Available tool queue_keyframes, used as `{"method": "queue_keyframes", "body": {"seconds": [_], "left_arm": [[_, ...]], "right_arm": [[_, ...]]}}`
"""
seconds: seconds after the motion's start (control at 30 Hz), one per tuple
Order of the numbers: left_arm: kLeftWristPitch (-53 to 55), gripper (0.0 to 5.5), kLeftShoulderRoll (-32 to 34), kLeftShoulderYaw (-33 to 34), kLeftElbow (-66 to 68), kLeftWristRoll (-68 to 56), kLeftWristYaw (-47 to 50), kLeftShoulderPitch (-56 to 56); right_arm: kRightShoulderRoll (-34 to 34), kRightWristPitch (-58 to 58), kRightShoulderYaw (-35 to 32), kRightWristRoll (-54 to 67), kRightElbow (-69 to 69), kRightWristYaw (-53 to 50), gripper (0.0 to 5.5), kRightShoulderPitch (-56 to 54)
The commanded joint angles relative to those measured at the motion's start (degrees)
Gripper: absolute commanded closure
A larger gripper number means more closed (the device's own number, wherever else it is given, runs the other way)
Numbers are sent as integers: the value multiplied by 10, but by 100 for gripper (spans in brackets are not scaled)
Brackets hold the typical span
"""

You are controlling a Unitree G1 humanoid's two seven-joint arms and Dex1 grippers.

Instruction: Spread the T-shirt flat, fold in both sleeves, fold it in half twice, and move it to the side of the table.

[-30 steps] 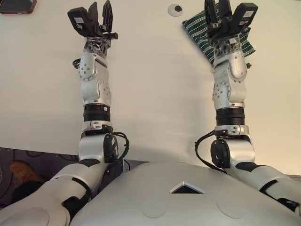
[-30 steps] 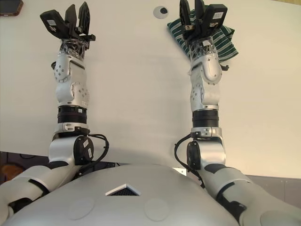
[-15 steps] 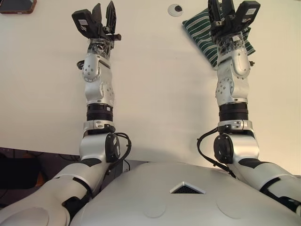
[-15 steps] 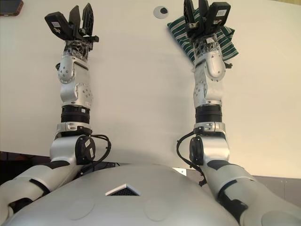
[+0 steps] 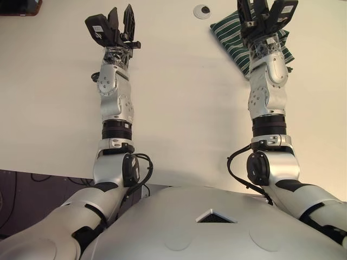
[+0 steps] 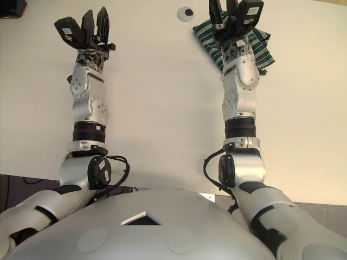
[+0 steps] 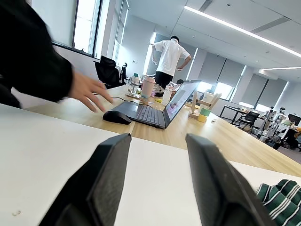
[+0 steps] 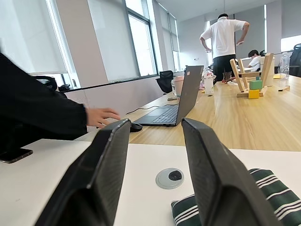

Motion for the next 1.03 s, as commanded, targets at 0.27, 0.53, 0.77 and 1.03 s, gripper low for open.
{"method": "queue_keyframes", "body": {"seconds": [0.27, 0.53, 0.77, 1.03], "left_arm": [[-9, 339, -3, 0, 6, 2, 5, -8], [-12, 339, -3, 0, 7, 2, 7, -7], [-13, 339, -4, -1, 7, 2, 8, -7], [-14, 339, -4, -1, 10, 2, 8, -9]], "right_arm": [[-9, -2, 1, -8, 7, 3, 351, -10], [-9, 0, 2, -9, 6, 4, 351, -10], [-10, 0, 1, -9, 7, 5, 351, -11], [-10, -3, 0, -9, 9, 5, 351, -13]]}}
